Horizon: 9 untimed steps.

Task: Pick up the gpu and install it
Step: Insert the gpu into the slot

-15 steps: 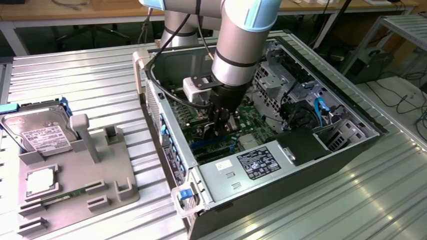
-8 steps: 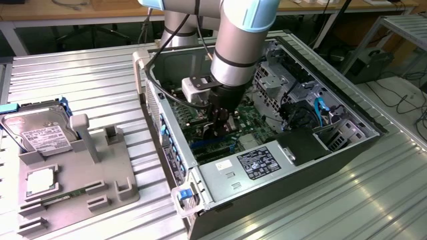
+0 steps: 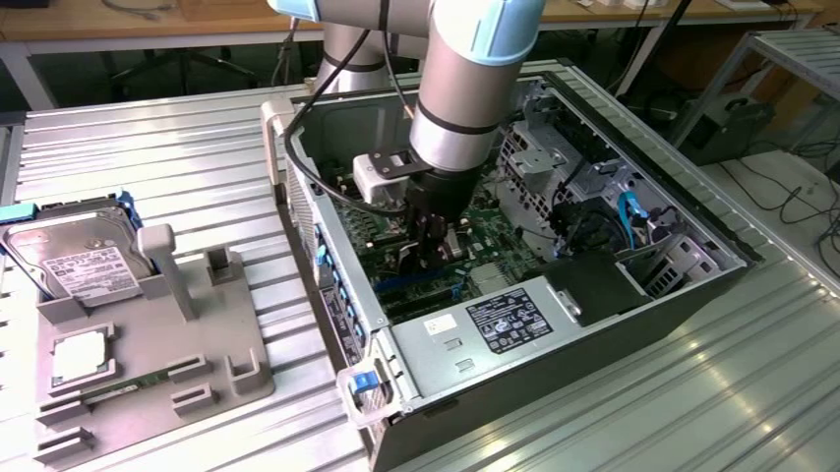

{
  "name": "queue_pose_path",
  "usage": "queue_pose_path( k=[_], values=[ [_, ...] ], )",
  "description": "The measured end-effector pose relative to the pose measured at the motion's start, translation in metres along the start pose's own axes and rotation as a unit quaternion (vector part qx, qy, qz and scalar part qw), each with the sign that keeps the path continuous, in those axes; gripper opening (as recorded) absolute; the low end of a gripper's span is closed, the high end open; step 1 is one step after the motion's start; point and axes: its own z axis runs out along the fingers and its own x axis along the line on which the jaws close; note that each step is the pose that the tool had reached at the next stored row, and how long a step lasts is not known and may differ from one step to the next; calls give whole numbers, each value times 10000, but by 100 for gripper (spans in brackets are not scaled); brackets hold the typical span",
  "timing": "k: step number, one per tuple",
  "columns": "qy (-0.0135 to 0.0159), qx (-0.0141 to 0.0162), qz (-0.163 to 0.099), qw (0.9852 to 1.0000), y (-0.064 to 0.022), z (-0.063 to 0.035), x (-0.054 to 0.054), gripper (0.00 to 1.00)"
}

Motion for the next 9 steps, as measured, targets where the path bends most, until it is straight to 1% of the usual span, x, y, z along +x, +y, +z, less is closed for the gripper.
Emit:
queue_pose_path(
  k=[9],
  values=[
    [-3,1,1,10000,0,2,-17,27]
  ],
)
